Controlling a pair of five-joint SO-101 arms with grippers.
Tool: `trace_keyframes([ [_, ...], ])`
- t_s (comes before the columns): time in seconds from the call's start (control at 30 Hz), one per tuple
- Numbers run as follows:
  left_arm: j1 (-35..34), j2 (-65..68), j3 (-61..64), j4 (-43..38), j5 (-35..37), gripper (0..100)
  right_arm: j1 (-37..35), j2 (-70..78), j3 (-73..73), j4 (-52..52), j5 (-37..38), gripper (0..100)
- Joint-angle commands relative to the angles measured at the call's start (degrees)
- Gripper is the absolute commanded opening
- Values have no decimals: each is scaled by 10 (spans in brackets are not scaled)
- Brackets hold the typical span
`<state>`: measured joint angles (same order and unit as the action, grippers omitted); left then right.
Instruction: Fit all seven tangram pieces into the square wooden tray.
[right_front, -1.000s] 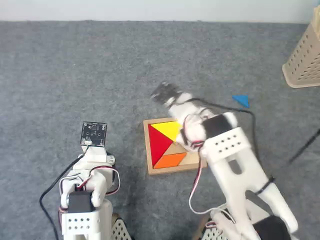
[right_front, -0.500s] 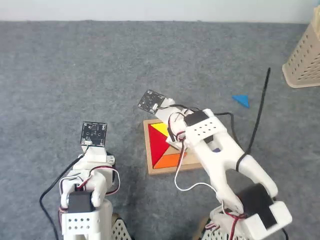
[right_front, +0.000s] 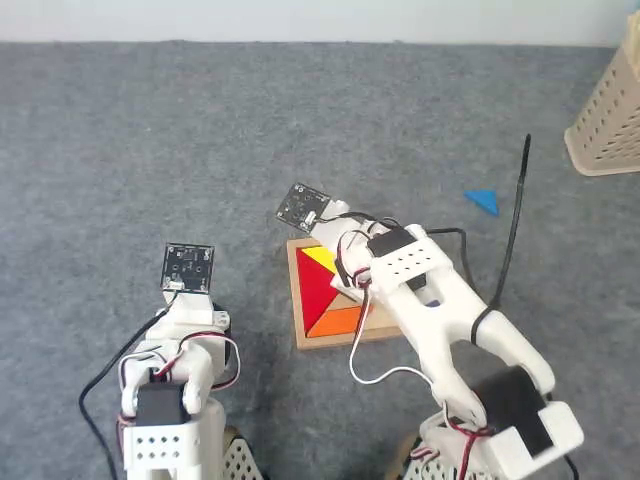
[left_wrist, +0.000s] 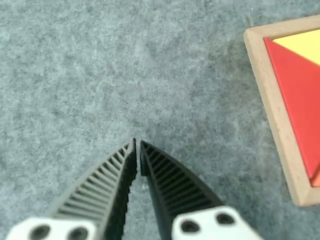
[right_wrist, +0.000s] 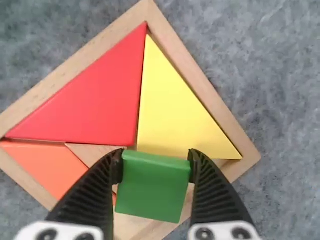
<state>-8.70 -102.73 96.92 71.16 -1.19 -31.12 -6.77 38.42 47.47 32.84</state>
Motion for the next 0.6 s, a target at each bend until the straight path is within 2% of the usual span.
trace_keyframes([
  [0.0,-1,-4,-3,4,4,11,0,-12,-3,-7,-3,6],
  [0.57,-1,-4,-3,4,4,11,0,-11,-2,-5,-19,7],
])
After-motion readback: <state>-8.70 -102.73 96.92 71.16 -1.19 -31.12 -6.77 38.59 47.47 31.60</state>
